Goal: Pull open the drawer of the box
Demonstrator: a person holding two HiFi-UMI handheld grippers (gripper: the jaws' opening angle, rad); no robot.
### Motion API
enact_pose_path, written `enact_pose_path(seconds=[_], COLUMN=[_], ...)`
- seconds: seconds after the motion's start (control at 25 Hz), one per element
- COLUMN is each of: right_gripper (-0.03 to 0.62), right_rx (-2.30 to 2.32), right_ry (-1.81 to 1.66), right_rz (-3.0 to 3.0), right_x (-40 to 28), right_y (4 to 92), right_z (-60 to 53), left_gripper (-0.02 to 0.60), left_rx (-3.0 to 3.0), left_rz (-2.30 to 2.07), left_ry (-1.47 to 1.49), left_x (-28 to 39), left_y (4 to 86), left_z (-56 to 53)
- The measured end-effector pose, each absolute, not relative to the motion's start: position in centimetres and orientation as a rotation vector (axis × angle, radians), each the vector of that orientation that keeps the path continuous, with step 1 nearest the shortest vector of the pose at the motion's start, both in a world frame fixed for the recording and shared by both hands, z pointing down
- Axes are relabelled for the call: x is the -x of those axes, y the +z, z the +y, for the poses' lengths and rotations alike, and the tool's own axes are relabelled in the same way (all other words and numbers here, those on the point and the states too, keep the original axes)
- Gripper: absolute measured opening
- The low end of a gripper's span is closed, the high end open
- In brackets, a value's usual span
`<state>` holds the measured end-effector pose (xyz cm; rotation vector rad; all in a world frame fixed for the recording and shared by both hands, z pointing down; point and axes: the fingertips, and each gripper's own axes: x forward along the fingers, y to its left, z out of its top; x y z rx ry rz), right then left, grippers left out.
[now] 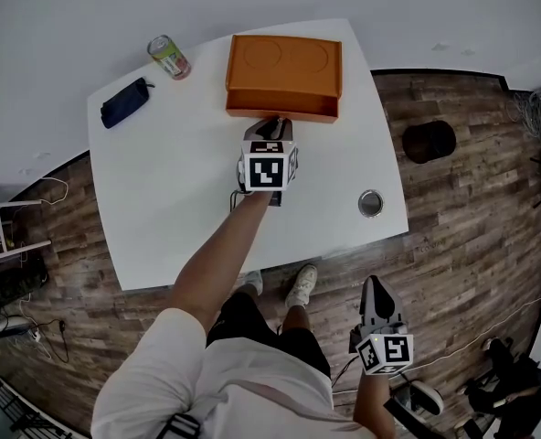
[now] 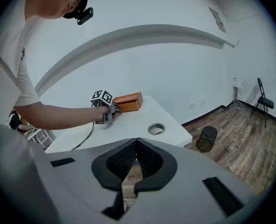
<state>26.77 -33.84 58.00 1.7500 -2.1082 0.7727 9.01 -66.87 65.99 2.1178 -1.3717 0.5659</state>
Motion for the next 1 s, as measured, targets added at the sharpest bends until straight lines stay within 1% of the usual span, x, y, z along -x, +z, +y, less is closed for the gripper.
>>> enact_pose_path(seconds=[1.0], right_gripper=[0.002], right_rx=[-1.708], right_ry=[0.754], right_rz=[-2.171], right_x=[-26.8], right_y=[57.0], right_z=[-30.7], left_gripper=[0.083], left_rx=[-2.067], left_rz=[-1.359], left_ry=[0.606], left_x=[-8.1], left_y=[66.7], left_z=[-60.3])
